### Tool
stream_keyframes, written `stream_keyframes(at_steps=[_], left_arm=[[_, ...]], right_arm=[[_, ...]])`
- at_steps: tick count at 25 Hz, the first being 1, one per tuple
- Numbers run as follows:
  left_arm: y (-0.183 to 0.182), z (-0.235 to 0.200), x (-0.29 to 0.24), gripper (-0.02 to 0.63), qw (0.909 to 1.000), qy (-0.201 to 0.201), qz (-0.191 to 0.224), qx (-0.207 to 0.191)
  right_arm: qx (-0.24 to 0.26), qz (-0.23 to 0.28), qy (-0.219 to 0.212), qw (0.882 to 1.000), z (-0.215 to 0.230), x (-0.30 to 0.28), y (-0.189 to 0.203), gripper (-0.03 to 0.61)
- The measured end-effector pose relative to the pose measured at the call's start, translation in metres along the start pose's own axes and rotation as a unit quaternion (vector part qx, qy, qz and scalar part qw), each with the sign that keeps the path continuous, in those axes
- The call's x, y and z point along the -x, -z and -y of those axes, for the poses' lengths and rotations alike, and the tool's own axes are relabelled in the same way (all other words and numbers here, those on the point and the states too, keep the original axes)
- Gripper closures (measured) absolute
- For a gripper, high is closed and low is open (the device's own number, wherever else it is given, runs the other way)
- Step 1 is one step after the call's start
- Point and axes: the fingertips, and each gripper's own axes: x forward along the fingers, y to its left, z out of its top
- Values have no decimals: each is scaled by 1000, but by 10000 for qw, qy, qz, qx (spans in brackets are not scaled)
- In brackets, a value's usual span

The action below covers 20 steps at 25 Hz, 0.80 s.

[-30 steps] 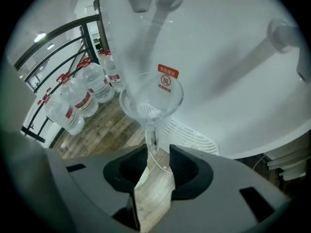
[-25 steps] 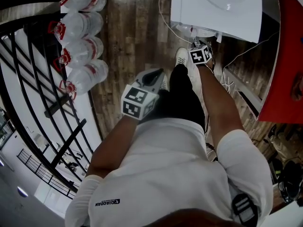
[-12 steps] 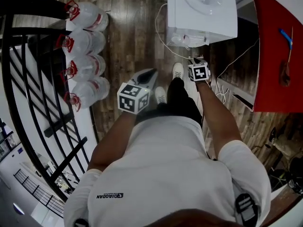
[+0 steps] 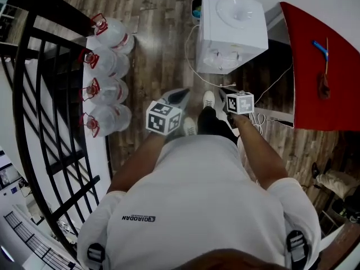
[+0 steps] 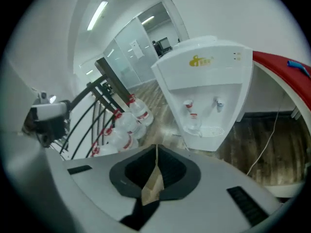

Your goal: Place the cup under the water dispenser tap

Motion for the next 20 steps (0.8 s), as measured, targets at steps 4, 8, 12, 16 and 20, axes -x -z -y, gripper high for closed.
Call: stream_keyframes(at_steps=[4,8,12,16,20], left_arm=[[-11,13,28,617,9995,154,275,-31],[-2,21,60,617,9991,243,355,26],[1,27,73,617,9988,309,392,11],[-13,39,70,617,9977,395,516,-205],[-38,58,68,617,9948,492,801,-390]], right_arm=[[5,463,-616,9970,-55,51,-20,555],[12,1180,-939,9886,-102,102,-41,557],[458,1565,-989,9816,-133,140,-59,555],[446,2156,-1175,9684,-150,176,-77,555],[584,2383,-1130,9628,-152,199,-80,557]])
